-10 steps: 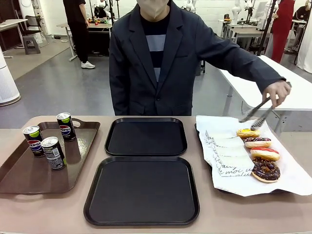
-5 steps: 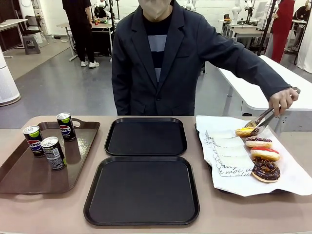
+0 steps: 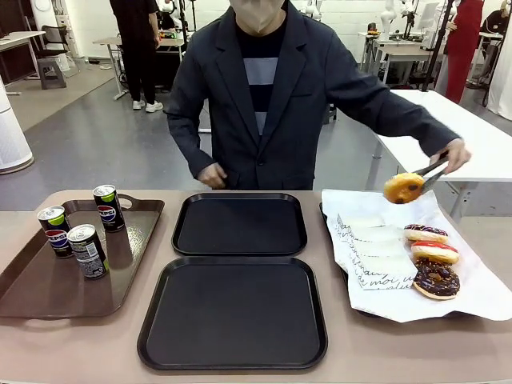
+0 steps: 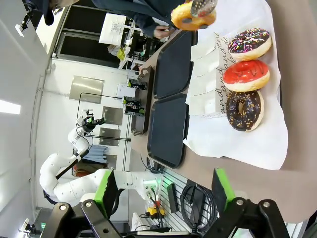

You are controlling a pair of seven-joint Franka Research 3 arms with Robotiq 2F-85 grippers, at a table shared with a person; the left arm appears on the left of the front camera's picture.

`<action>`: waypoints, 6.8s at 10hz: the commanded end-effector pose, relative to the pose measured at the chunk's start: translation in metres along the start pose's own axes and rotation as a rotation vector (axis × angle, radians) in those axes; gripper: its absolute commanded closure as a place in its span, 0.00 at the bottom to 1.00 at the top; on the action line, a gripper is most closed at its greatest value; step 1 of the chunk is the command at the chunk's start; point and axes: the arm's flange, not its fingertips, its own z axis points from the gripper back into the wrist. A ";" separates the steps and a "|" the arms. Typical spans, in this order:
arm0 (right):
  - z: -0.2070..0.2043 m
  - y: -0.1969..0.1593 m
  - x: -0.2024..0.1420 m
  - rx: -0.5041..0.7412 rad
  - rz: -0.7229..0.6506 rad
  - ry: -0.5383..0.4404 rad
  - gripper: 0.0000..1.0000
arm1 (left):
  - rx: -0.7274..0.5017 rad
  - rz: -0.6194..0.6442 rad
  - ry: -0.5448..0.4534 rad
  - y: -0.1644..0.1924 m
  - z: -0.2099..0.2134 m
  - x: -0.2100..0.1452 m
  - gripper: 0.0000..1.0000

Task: Set up donuts and drinks on trays.
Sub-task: Pick up one Pepsi coke and place it on the Flat Tray.

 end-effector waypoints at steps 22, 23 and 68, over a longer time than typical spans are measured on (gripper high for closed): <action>0.002 0.000 0.002 0.018 0.018 -0.008 0.00 | 1.045 -0.220 0.251 -0.080 -0.268 0.008 0.00; 0.002 0.000 0.002 0.018 0.018 -0.008 0.00 | 1.077 -0.238 0.279 -0.076 -0.259 0.013 0.00; 0.002 0.000 0.002 0.018 0.018 -0.008 0.00 | 1.136 -0.081 0.249 -0.110 -0.269 0.026 1.00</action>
